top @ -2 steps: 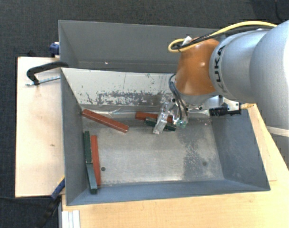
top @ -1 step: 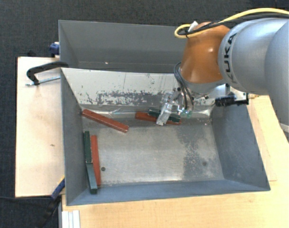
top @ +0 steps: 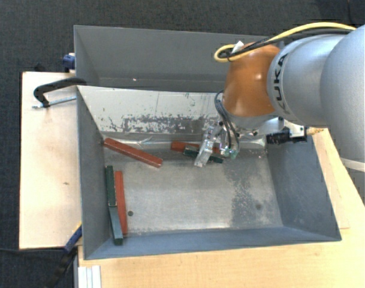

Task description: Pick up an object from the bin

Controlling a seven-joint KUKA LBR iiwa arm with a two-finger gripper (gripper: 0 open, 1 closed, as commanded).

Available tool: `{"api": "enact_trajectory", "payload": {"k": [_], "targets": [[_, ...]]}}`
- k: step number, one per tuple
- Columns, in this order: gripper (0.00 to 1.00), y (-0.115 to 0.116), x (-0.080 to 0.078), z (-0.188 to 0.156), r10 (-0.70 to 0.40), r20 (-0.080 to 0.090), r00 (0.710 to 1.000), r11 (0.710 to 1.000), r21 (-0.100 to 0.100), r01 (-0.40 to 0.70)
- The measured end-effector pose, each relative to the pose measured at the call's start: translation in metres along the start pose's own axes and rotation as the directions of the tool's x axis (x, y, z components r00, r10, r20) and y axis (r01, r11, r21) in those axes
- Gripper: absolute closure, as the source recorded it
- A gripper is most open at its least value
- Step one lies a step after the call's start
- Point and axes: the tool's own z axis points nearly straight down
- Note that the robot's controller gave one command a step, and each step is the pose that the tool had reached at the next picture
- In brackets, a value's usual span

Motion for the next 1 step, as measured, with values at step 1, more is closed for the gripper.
{"api": "enact_trajectory", "payload": {"k": [1], "targets": [[1.00,0.0031,-0.0072,-0.0904,-0.001,0.011,1.000,1.000,-0.004,0.001]]}}
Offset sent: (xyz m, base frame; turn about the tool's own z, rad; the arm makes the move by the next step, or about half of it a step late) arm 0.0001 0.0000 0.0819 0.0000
